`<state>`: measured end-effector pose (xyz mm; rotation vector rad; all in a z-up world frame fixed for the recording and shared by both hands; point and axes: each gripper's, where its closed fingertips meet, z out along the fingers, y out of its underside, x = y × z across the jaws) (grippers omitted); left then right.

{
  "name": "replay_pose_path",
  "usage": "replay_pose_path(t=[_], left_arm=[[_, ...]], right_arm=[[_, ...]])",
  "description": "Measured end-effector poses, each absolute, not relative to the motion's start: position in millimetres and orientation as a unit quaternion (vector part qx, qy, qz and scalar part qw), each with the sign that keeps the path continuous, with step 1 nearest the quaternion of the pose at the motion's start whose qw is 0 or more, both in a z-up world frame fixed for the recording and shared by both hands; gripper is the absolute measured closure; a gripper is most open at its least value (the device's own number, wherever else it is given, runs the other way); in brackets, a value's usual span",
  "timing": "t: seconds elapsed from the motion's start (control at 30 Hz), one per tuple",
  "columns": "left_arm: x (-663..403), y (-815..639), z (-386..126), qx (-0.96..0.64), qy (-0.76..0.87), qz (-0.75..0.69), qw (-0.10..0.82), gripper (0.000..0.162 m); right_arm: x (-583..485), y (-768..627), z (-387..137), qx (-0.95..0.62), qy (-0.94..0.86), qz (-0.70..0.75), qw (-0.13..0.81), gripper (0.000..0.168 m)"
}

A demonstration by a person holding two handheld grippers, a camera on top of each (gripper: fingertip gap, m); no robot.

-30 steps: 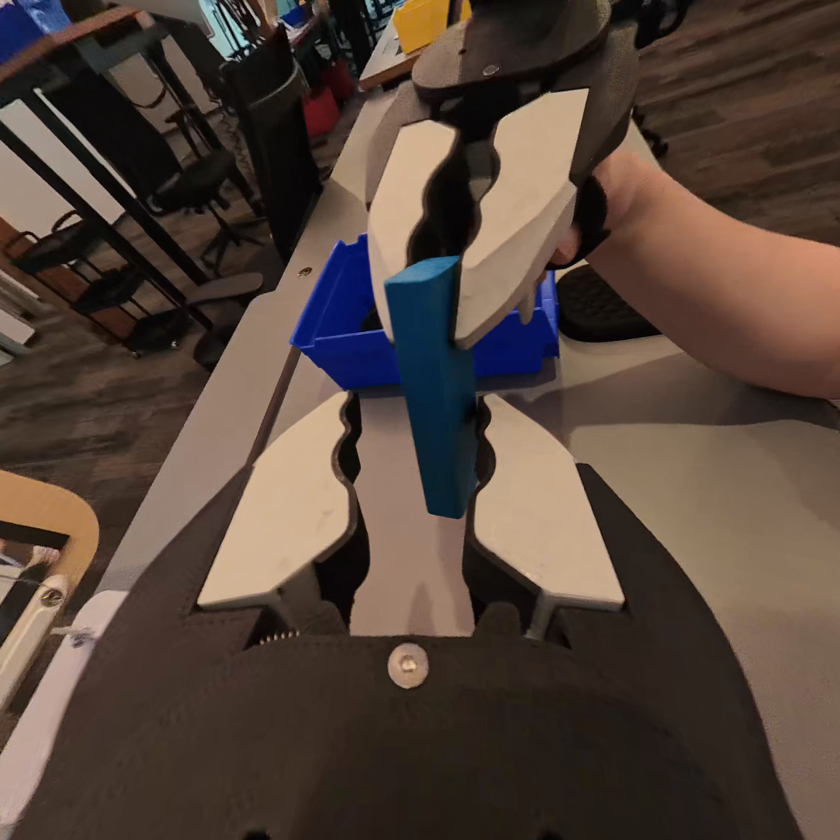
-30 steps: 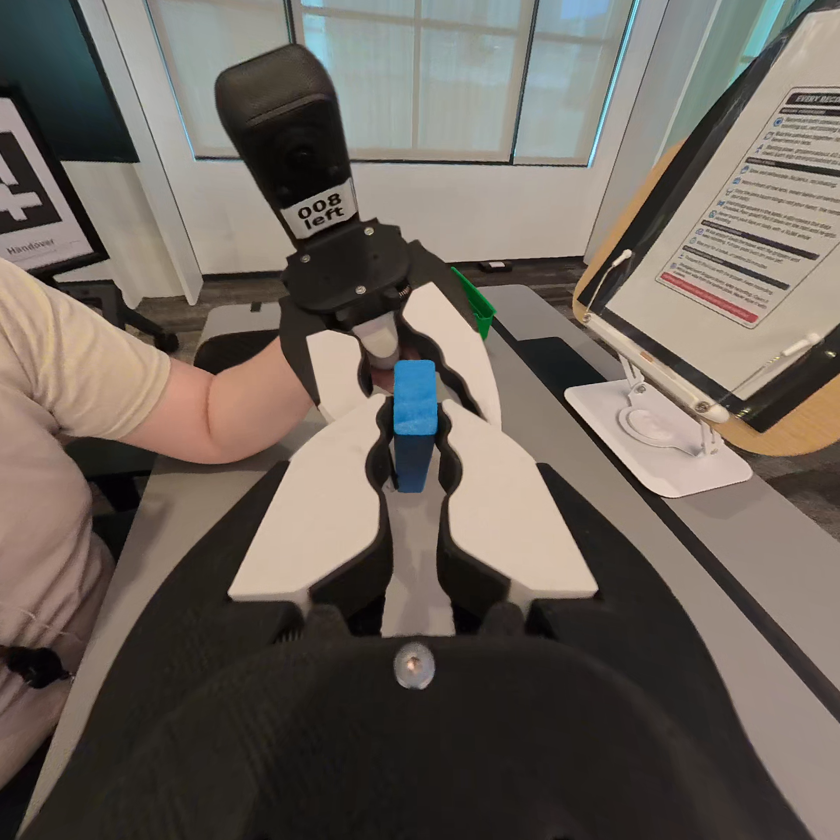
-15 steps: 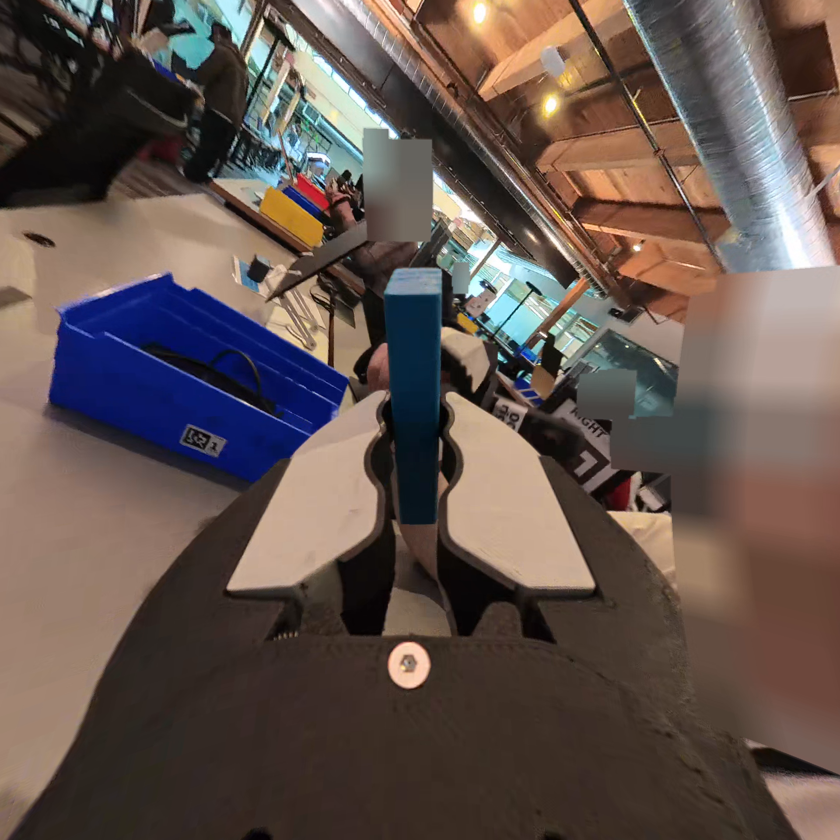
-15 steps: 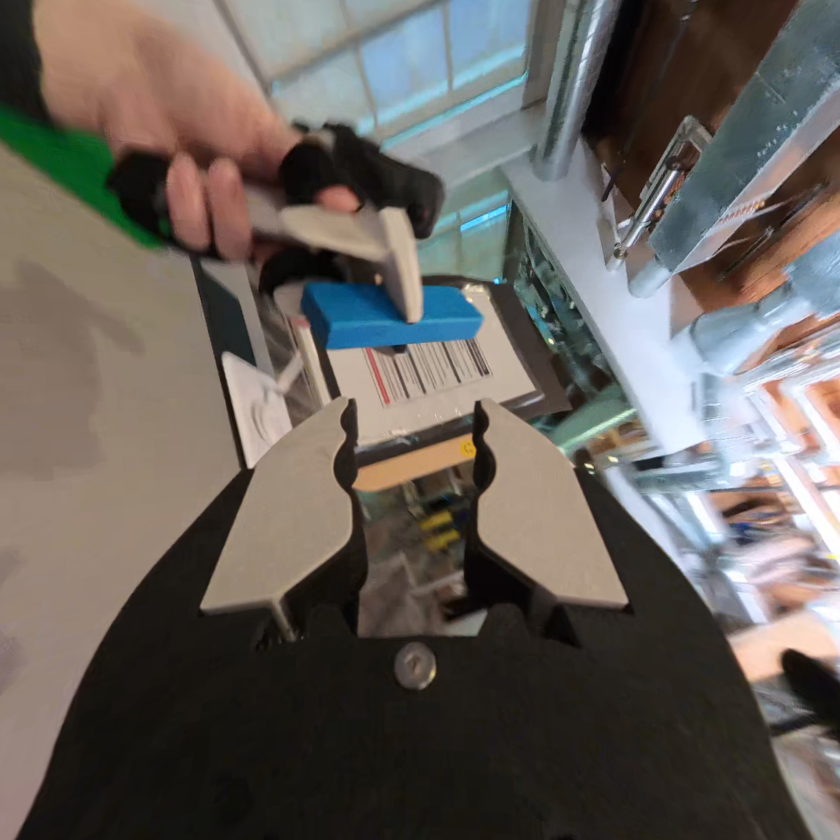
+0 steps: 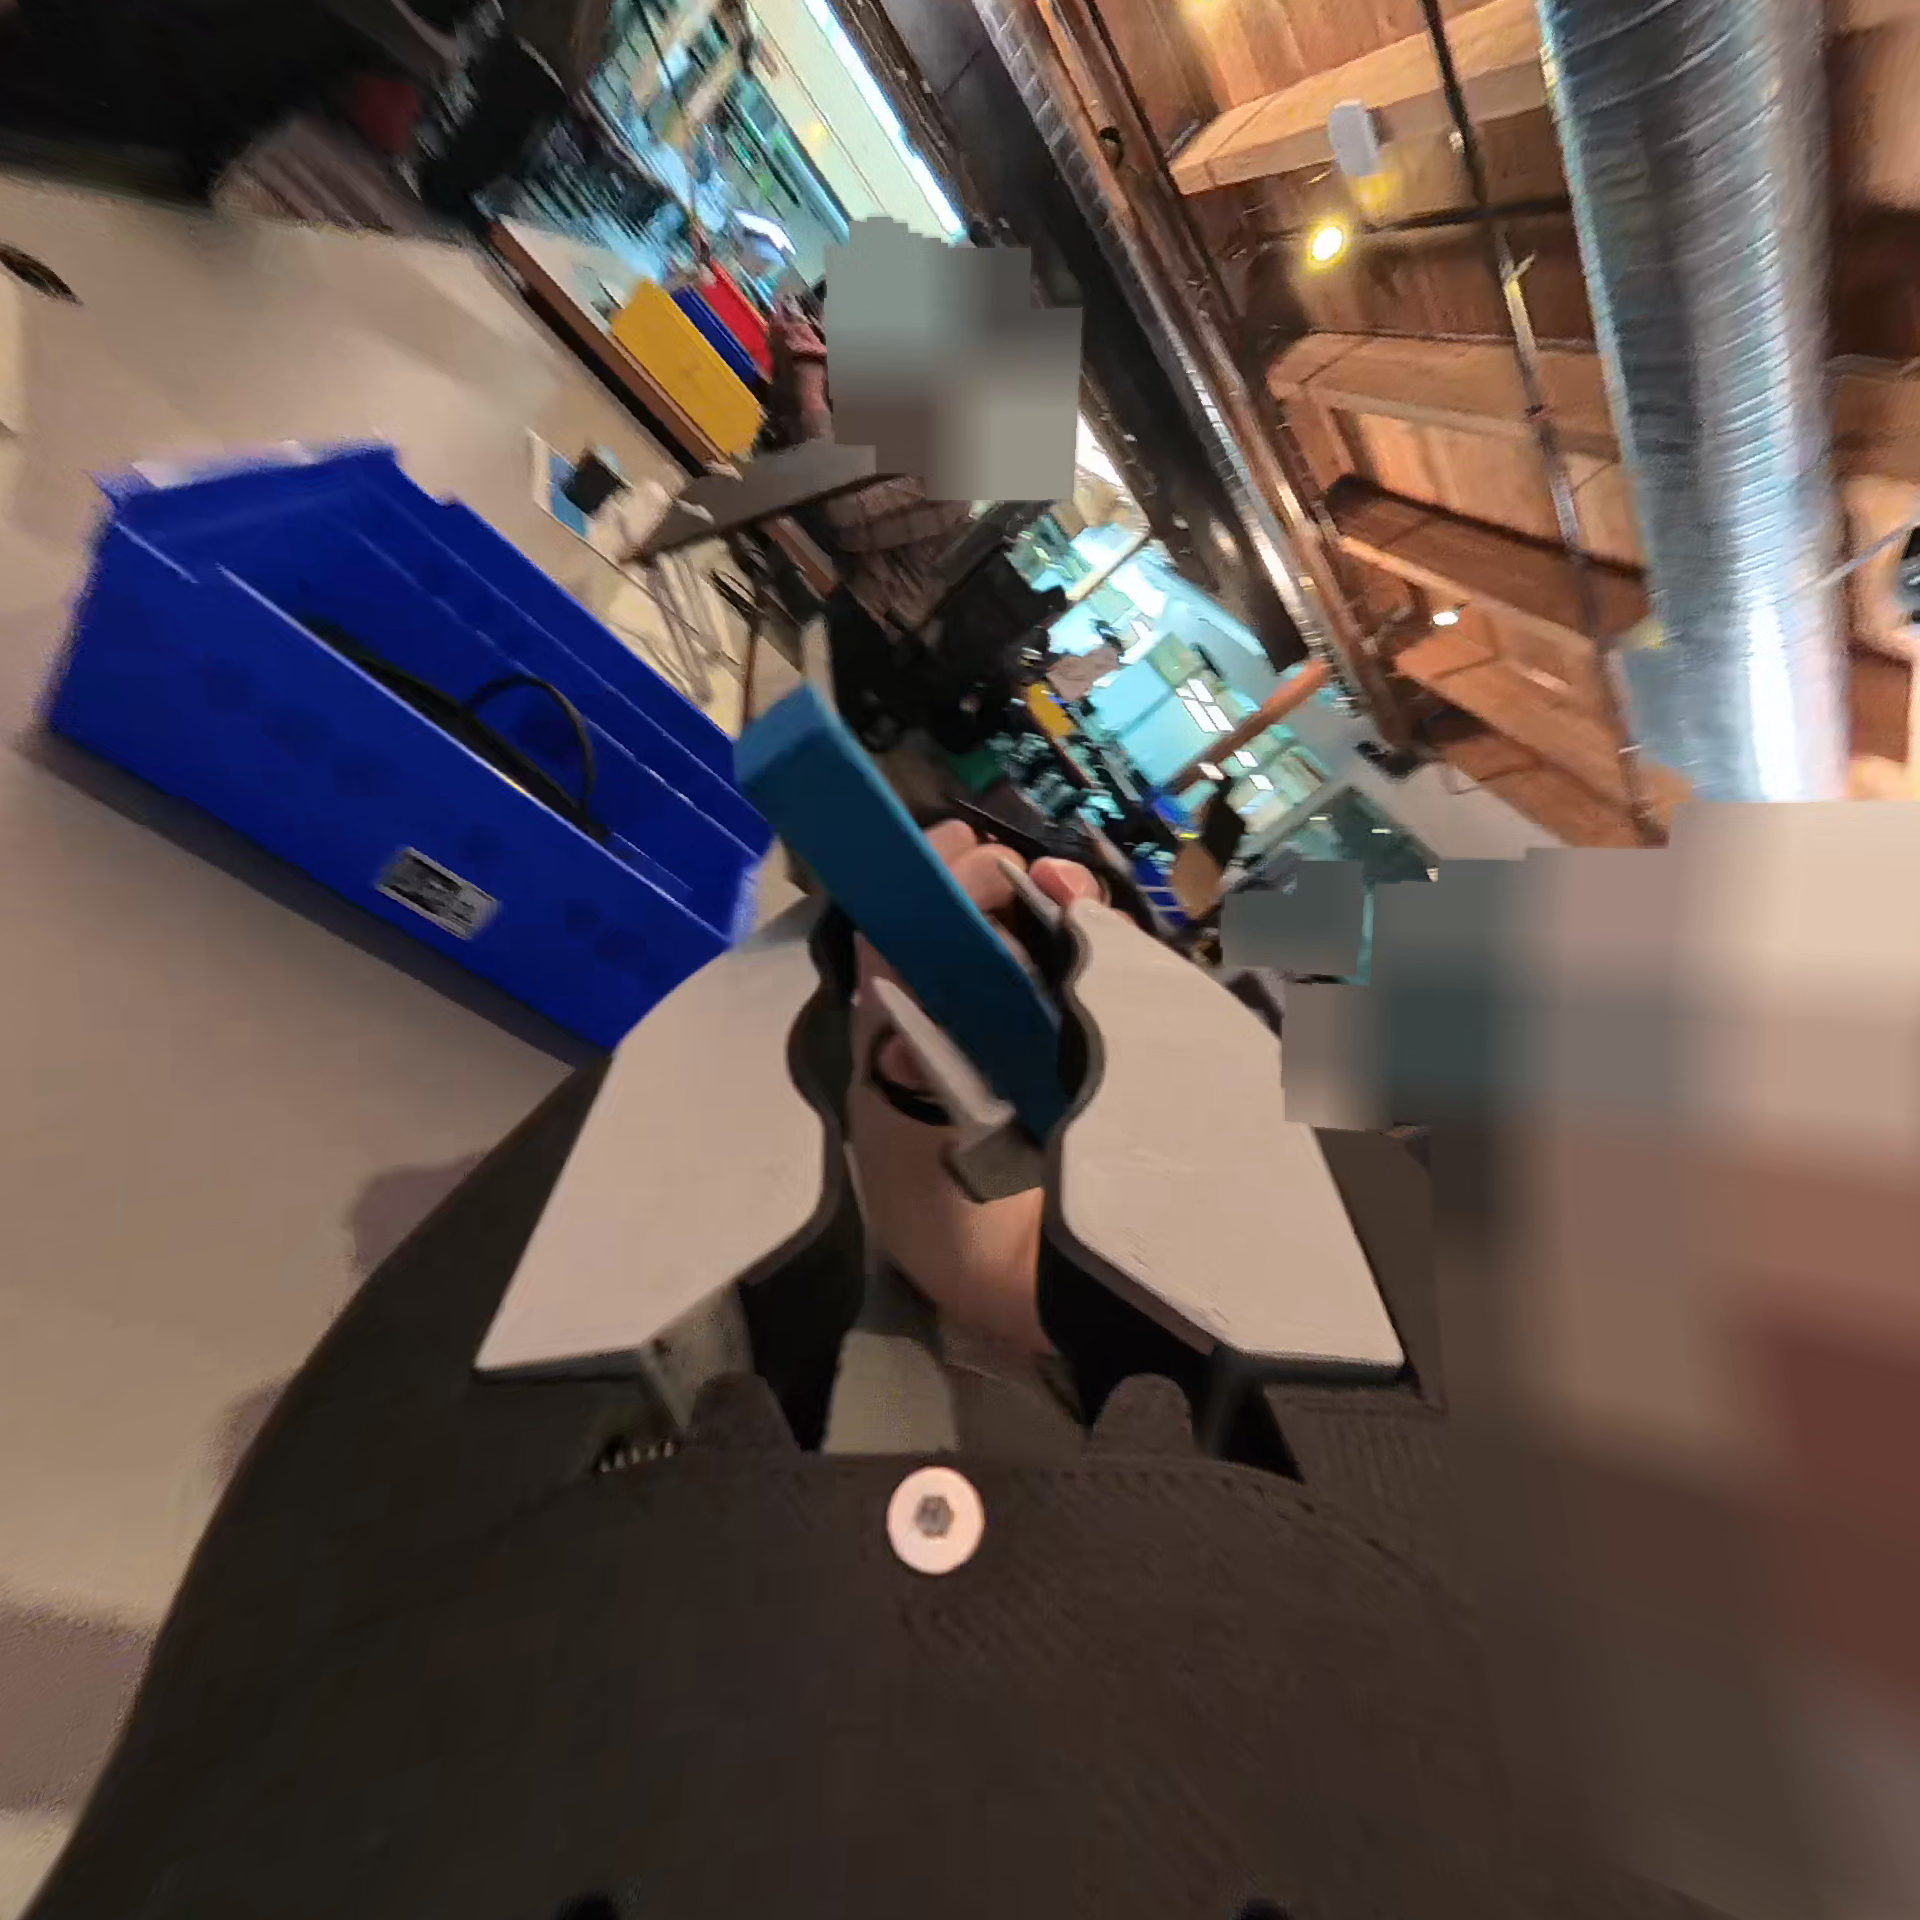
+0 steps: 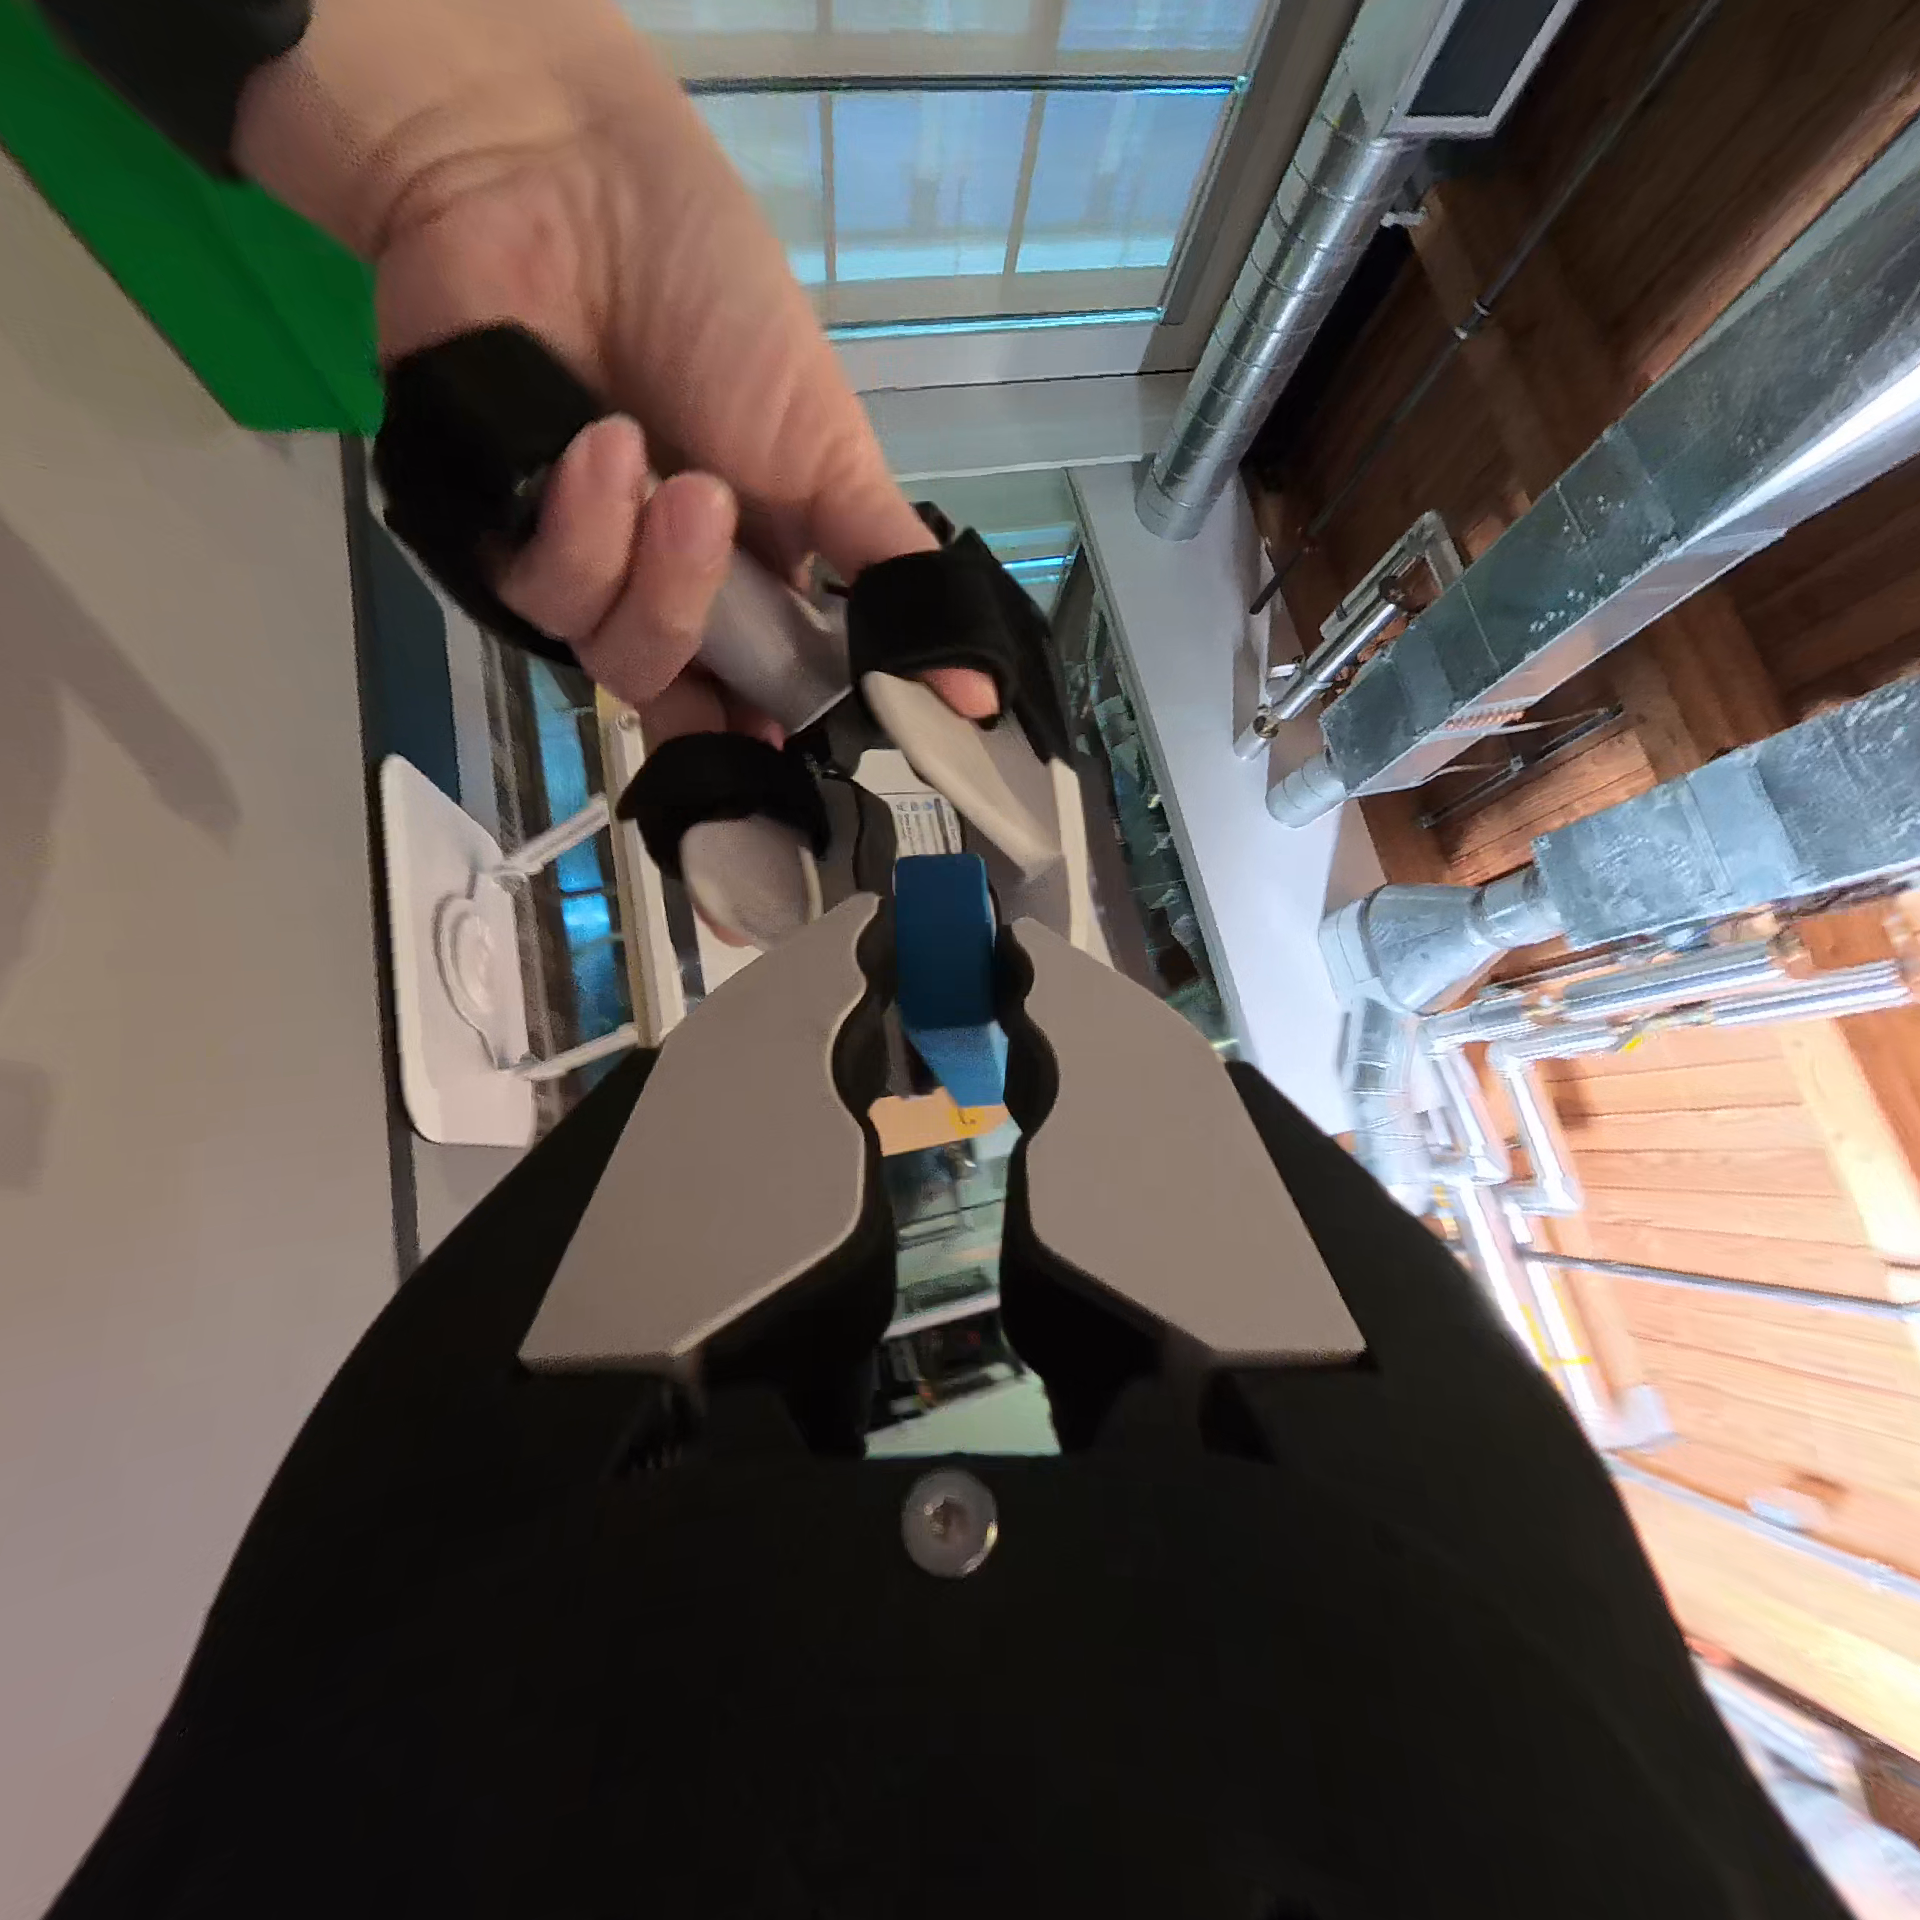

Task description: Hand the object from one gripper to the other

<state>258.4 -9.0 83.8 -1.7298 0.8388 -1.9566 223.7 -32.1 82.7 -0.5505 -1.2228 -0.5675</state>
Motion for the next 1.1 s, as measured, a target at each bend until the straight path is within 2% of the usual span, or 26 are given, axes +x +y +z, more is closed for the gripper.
replay_pose_path(t=[0.03,0.1,0.17,0.2,0.27,0.37,0.43,0.5,0.57,0.6,0.63,0.73,0.8,0.87,0.93,1.0,1.1], left_arm=[[254.9,-0.9,85.8,-0.622,0.308,-0.678,0.244,0.114],[241.8,13.3,95.8,-0.611,0.337,-0.623,0.355,0.107],[230.1,15.1,102.8,-0.590,0.386,-0.555,0.442,0.105],[227.1,14.6,102.0,-0.587,0.412,-0.512,0.473,0.098],[228.4,6.2,100.1,-0.569,0.460,-0.443,0.518,0.086],[244.1,-12.8,92.5,-0.539,0.520,-0.370,0.550,0.089],[258.1,-19.7,81.3,-0.542,0.543,-0.338,0.544,0.095],[270.0,-33.1,68.7,-0.549,0.566,-0.360,0.500,0.103],[277.0,-43.9,60.4,-0.552,0.578,-0.398,0.449,0.136],[279.2,-45.9,60.3,-0.555,0.575,-0.418,0.432,0.143],[280.4,-44.6,64.1,-0.560,0.559,-0.444,0.421,0.145],[271.7,-29.6,88.3,-0.579,0.452,-0.555,0.391,0.146],[258.6,-15.9,102.1,-0.580,0.371,-0.634,0.353,0.146],[247.3,-1.2,106.2,-0.584,0.302,-0.683,0.318,0.145],[242.8,6.8,101.1,-0.598,0.267,-0.701,0.284,0.145],[244.8,2.2,96.9,-0.602,0.262,-0.715,0.241,0.145],[251.0,-6.6,97.3,-0.595,0.256,-0.734,0.205,0.145]], right_arm=[[226.9,-33.6,86.4,-0.270,-0.555,-0.230,0.753,0.150],[241.7,-31.8,103.0,-0.333,-0.511,-0.150,0.778,0.151],[256.1,-31.0,117.7,-0.393,-0.467,-0.017,0.792,0.151],[262.0,-27.9,121.9,-0.432,-0.444,0.064,0.782,0.151],[266.2,-22.9,119.5,-0.517,-0.412,0.247,0.708,0.151],[266.7,-28.9,114.2,-0.568,-0.372,0.456,0.575,0.151],[266.5,-31.9,111.3,-0.572,-0.364,0.504,0.535,0.151],[262.1,-36.2,105.2,-0.576,-0.386,0.499,0.521,0.151],[257.8,-39.4,103.2,-0.577,-0.401,0.482,0.523,0.150],[258.1,-37.8,104.5,-0.575,-0.401,0.470,0.535,0.150],[260.5,-36.1,109.5,-0.565,-0.397,0.460,0.558,0.149],[281.6,-35.5,137.1,-0.481,-0.375,0.406,0.681,0.129],[289.6,-34.2,132.0,-0.460,-0.406,0.311,0.725,0.130],[287.5,-30.1,121.5,-0.452,-0.443,0.203,0.747,0.130],[278.1,-29.5,112.9,-0.392,-0.486,0.028,0.781,0.128],[263.3,-23.4,98.3,-0.341,-0.521,-0.137,0.770,0.129],[237.6,-18.9,79.5,-0.308,-0.546,-0.200,0.753,0.125]])
